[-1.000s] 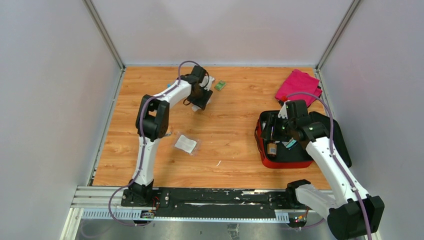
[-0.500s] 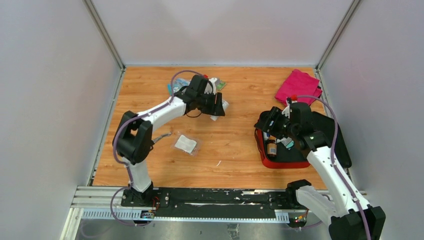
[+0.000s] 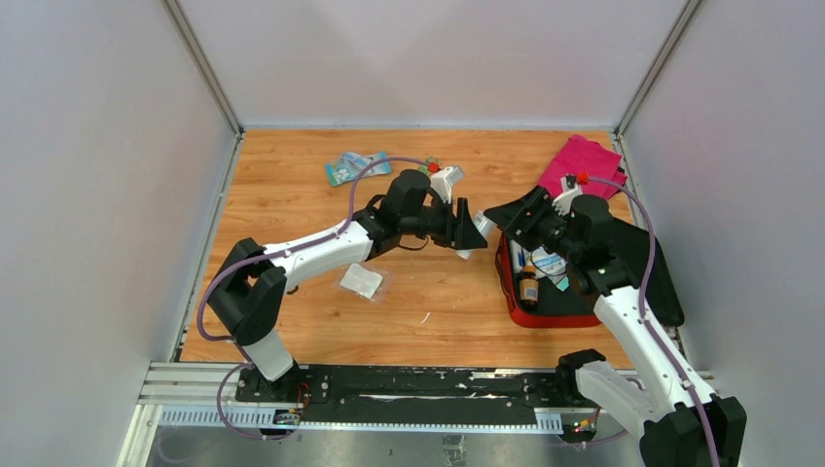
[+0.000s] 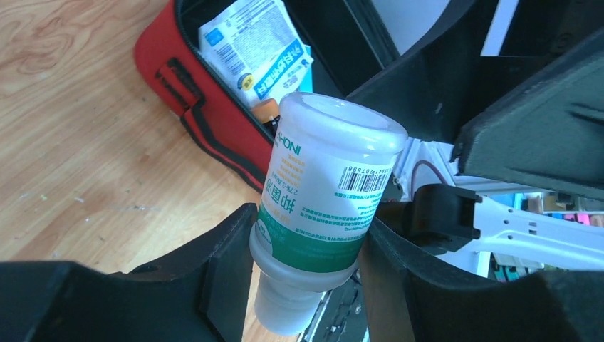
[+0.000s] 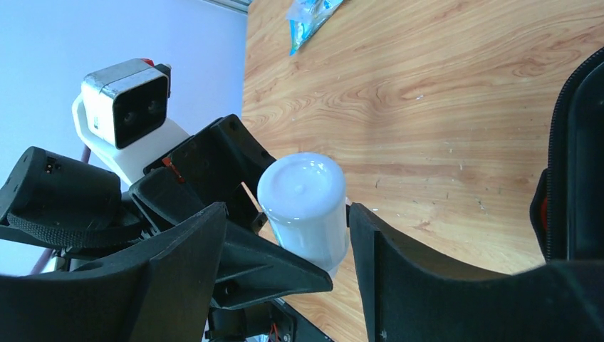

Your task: Organize the medicine kit

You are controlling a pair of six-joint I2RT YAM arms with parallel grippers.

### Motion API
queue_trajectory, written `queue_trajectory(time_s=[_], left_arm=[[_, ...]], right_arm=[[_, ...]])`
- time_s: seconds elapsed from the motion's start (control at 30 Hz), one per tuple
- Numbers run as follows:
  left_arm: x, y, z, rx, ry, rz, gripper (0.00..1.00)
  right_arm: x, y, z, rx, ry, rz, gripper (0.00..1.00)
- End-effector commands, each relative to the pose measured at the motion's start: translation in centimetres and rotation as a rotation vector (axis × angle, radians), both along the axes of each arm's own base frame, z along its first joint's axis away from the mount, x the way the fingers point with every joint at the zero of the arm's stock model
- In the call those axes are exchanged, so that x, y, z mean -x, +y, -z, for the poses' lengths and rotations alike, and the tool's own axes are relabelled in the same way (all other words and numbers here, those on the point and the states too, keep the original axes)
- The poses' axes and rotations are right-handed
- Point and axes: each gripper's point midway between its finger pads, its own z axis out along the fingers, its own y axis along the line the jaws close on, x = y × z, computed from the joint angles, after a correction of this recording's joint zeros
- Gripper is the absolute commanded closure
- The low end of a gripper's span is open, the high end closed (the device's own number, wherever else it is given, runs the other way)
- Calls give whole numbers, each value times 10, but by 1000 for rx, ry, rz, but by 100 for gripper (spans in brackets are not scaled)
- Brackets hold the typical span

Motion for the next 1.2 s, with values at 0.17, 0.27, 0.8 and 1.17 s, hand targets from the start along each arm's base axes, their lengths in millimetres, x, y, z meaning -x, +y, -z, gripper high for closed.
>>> queue_trajectory(time_s=[0.17,0.27,0.8,1.17], left_arm=[[14,-15,-47,130,-78,58,76],[18,-18,-50,134,-84,67,76],[21,-20,-56,142,-92,65,59],[19,-5,-66,87,-176,54,4]], right_arm=[[5,6,-1,-41,8,-29,32],[7,7,11,-33,59,-37,32],[8,8,27,44,103,-30,75],[17,-73,21,446,81,231,90]])
